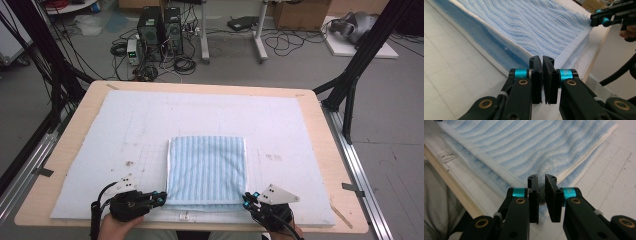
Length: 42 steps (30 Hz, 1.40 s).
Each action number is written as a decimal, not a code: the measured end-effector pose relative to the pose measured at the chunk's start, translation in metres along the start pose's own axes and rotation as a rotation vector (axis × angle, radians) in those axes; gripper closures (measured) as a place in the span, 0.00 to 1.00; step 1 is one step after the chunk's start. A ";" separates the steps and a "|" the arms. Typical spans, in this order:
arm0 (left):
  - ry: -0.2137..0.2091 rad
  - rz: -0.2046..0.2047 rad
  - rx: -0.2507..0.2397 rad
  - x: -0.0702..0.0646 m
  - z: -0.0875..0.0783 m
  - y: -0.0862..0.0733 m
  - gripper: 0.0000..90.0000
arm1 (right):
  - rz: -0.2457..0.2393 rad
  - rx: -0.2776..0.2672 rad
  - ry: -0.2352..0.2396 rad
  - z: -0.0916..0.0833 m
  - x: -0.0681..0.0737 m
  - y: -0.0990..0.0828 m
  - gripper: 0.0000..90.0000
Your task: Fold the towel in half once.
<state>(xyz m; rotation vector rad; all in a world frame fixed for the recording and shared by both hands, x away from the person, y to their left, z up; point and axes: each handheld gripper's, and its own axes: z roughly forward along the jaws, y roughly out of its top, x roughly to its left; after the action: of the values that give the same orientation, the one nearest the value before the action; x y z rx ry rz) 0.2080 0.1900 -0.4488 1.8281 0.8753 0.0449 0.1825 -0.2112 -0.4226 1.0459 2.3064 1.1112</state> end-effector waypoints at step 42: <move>0.192 -0.046 -0.109 0.071 0.047 0.085 0.43 | 0.198 0.050 -0.095 0.071 -0.092 0.056 0.61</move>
<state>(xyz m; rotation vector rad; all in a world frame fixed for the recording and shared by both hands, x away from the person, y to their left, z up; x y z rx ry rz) 0.3255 0.1796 -0.4248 1.7203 1.0288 0.2381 0.3115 -0.2218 -0.4216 1.3407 2.2036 1.0547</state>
